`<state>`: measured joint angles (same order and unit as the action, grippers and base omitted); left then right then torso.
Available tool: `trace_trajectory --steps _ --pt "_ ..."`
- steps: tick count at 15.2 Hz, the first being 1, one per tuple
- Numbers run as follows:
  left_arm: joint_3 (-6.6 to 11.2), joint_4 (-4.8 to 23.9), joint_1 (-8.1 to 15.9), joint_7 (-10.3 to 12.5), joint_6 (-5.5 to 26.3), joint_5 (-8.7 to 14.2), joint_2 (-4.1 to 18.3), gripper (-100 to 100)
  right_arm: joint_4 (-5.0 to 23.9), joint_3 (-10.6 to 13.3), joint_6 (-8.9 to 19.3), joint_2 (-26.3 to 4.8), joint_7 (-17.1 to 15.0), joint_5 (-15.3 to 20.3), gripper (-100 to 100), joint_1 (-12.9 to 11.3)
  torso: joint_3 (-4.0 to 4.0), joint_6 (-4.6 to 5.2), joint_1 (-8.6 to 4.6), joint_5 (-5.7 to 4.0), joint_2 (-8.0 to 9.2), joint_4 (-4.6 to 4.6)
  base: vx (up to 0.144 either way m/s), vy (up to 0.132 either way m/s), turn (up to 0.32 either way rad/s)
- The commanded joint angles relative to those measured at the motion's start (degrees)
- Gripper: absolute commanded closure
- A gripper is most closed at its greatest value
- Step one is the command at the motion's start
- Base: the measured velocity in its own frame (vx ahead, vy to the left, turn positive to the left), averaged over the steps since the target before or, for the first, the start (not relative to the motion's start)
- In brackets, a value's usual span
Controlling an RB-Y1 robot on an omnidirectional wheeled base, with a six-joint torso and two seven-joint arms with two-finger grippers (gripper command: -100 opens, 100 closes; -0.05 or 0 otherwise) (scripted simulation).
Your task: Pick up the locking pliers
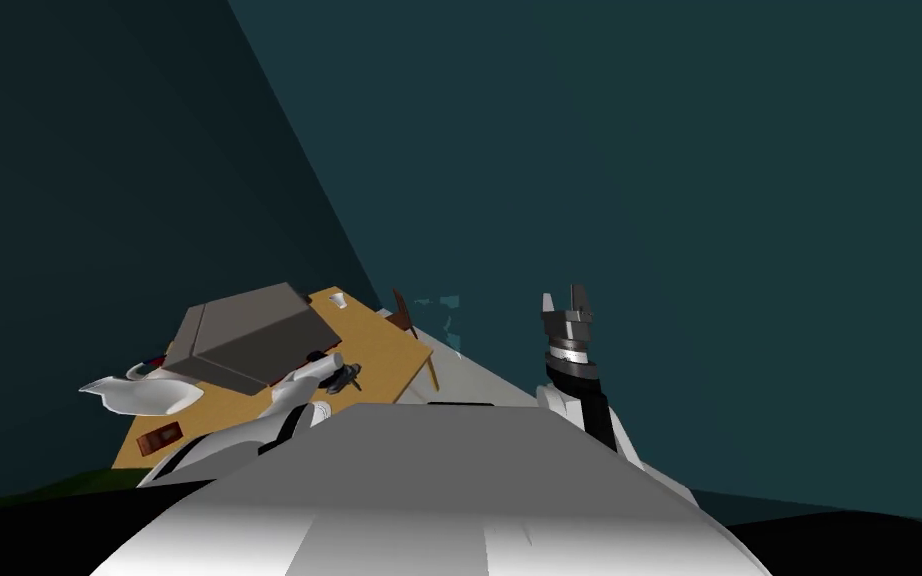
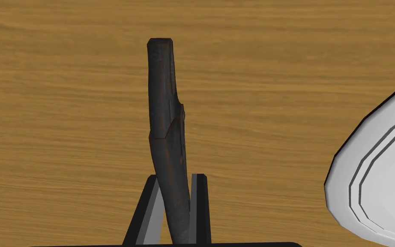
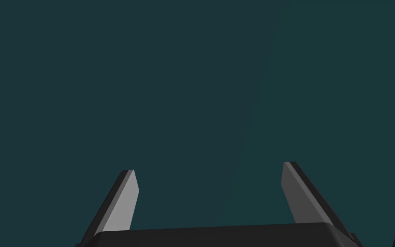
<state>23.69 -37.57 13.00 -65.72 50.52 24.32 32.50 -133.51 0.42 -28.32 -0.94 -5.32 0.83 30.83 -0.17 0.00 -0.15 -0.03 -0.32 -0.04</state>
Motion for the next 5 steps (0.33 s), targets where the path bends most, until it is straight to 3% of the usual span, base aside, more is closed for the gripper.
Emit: trace_trajectory --steps 1,4,5 --pt "2.38 -0.3 -0.9 -2.9 0.1 0.9 0.6 100 0.0 0.0 0.0 0.0 0.0 0.0 0 0.0 0.0 0.0 0.0 0.0 0.0 0.0 0.067 -0.078 0.09" --pt "2.38 -0.3 -0.9 -4.9 0.1 0.9 0.6 100 0.0 0.0 0.0 0.0 0.0 0.0 0 0.0 -0.04 -0.04 -0.12 -0.03 -0.08 -0.02 0.067 -0.083 0.091" --pt "2.24 -0.5 -0.9 -3.9 0.3 0.8 0.5 100 0.0 0.0 0.0 0.0 0.0 0.0 0 0.0 -0.02 0.01 -0.02 -0.01 -0.04 0.0 0.021 -0.022 0.003"
